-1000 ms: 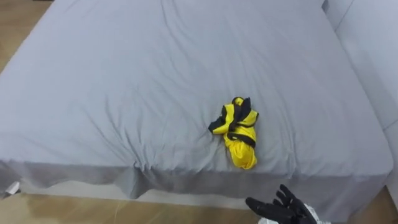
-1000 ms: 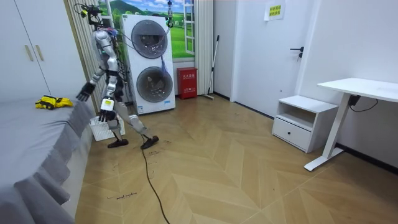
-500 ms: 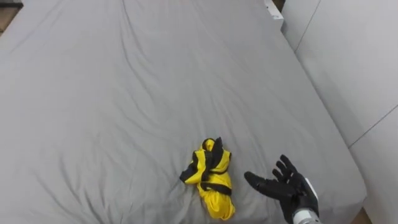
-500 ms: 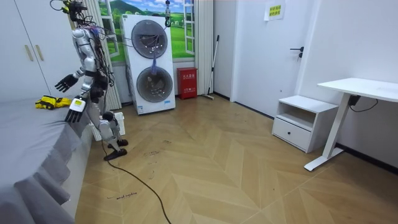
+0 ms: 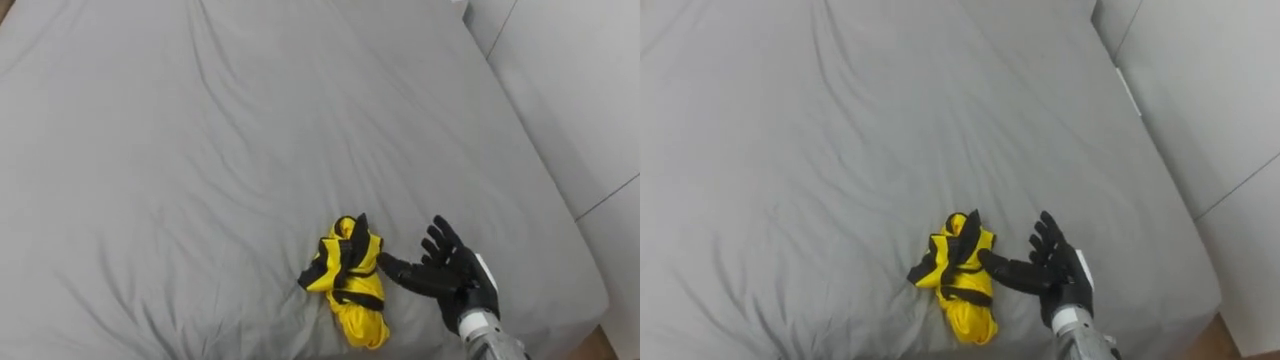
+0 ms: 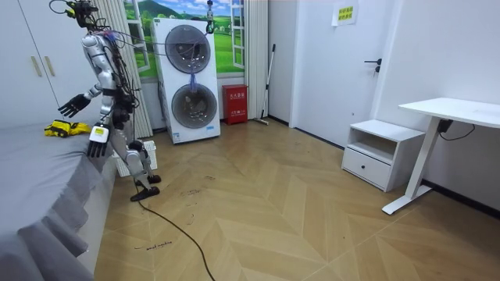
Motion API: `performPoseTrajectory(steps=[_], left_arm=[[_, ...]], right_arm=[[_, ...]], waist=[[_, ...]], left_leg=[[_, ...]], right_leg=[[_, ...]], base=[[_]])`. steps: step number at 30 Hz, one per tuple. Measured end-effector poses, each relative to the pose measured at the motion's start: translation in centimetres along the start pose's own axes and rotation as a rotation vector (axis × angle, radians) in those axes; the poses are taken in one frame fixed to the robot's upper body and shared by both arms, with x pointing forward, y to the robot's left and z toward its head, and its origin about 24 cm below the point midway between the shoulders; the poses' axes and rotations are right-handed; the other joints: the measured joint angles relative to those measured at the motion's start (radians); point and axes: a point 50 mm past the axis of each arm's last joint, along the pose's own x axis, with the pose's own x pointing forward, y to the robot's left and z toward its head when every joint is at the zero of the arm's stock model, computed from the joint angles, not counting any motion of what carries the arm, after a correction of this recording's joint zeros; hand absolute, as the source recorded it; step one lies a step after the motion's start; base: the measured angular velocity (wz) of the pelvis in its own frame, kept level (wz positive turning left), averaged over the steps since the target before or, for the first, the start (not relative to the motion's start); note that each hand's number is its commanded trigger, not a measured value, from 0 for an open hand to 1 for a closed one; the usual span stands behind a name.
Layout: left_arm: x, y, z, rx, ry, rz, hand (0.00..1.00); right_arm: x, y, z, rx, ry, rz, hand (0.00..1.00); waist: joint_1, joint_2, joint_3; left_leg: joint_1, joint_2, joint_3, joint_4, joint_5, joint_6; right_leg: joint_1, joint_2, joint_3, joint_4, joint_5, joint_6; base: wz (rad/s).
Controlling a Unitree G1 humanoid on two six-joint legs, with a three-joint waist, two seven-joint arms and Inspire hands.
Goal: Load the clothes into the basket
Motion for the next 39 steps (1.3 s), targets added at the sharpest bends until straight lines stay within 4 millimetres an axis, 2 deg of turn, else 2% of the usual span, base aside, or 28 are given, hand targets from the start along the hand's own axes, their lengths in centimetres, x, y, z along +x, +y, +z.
performPoseTrajectory(steps=[5, 10, 14, 16, 18, 24, 26, 30, 34, 35, 36, 37, 39], left_arm=[[0.3, -0.2, 0.3, -0.007, 0.018, 0.001, 0.0], [0.4, -0.3, 0.6, -0.028, 0.029, 0.001, 0.0], [0.4, -0.1, 0.7, -0.027, 0.027, 0.025, 0.0], [0.4, 0.1, 0.6, -0.024, 0.032, 0.037, 0.0], [0.5, 0.2, 0.7, -0.031, 0.039, 0.048, 0.0], [0.5, 0.2, 0.6, -0.036, 0.046, 0.058, 0.0], [0.5, 0.1, 0.6, -0.042, 0.047, 0.057, 0.0], [0.5, 0.1, 0.7, -0.041, 0.044, 0.053, 0.0], [0.5, 0.0, 0.7, -0.042, 0.045, 0.057, 0.0], [0.5, 0.0, 0.7, -0.043, 0.044, 0.058, 0.0], [0.5, 0.0, 0.7, -0.043, 0.043, 0.058, 0.0], [0.5, 0.0, 0.7, -0.043, 0.042, 0.058, 0.0], [0.5, 0.0, 0.7, -0.045, 0.044, 0.059, 0.0]], right_arm=[[0.0, 1.2, -1.0, -0.039, 0.051, 0.055, 0.0], [0.1, 1.9, -1.3, -0.056, 0.075, 0.084, 0.0], [0.2, 2.5, -1.5, -0.068, 0.092, 0.106, 0.0], [0.3, 2.5, -1.6, -0.076, 0.099, 0.107, 0.0], [0.3, 2.0, -2.1, -0.083, 0.127, 0.089, 0.0], [0.3, 0.5, -3.9, -0.107, 0.218, 0.026, 0.0], [0.4, 0.0, -4.3, -0.117, 0.237, 0.009, 0.0], [0.7, -0.5, -4.3, -0.139, 0.242, -0.014, 0.0], [0.7, -1.0, -4.2, -0.142, 0.237, -0.036, 0.0], [0.7, -1.2, -4.3, -0.15, 0.236, -0.043, 0.53], [0.6, -1.4, -4.4, -0.157, 0.236, -0.051, 0.82], [0.6, -1.5, -4.4, -0.159, 0.237, -0.058, 0.98], [0.5, -2.0, -4.6, -0.154, 0.24, -0.08, 1.0]], waist=[[0.005, -0.005, 0.0001], [0.023, -0.007, -0.0006], [0.027, -0.02, 0.0], [0.025, -0.028, -0.0023], [0.02, -0.034, -0.0018], [0.022, -0.04, -0.0027], [0.021, -0.038, -0.0017], [0.016, -0.027, 0.0053], [0.016, -0.024, 0.0053], [0.017, -0.022, 0.0044], [0.02, -0.02, 0.0035], [0.021, -0.018, 0.0019], [0.021, -0.012, -0.0017]], left_leg=[[-0.022, -0.004, -0.003, 0.004, 0.002, 0.003], [-0.042, -0.017, -0.004, 0.003, 0.009, 0.01], [-0.049, -0.023, -0.012, 0.001, 0.011, 0.013], [-0.055, -0.024, -0.014, 0.002, 0.011, 0.013], [-0.061, -0.027, -0.033, 0.003, 0.012, 0.015], [-0.058, -0.028, -0.04, -0.004, 0.012, 0.015], [-0.06, -0.028, -0.045, -0.004, 0.012, 0.015], [-0.067, -0.031, -0.06, -0.003, 0.012, 0.015], [-0.076, -0.034, -0.063, -0.001, 0.013, 0.017], [-0.077, -0.035, -0.066, -0.001, 0.013, 0.017], [-0.08, -0.036, -0.067, 0.0, 0.014, 0.018], [-0.084, -0.037, -0.068, 0.0, 0.015, 0.019], [-0.1, -0.037, -0.073, 0.003, 0.018, 0.024]], right_leg=[[-0.016, -0.005, -0.008, -0.001, -0.001, 0.005], [-0.026, -0.014, -0.005, -0.017, -0.005, 0.015], [-0.029, -0.019, -0.012, -0.021, -0.008, 0.02], [-0.029, -0.019, -0.016, -0.031, -0.005, 0.022], [-0.03, -0.022, -0.032, -0.031, -0.004, 0.023], [-0.028, -0.022, -0.046, -0.031, -0.003, 0.024], [-0.027, -0.023, -0.055, -0.031, -0.003, 0.024], [-0.028, -0.026, -0.079, -0.033, -0.003, 0.024], [-0.031, -0.029, -0.086, -0.033, -0.003, 0.024], [-0.031, -0.03, -0.089, -0.033, -0.003, 0.024], [-0.033, -0.031, -0.094, -0.033, -0.003, 0.024], [-0.037, -0.032, -0.096, -0.033, -0.003, 0.025], [-0.049, -0.035, -0.105, -0.033, -0.002, 0.027]], base=[[0.04], [0.02], [0.07], [0.06], [0.17], [0.04], [0.1], [0.12], [0.09], [0.04], [0.05], [0.08], [0.1]])
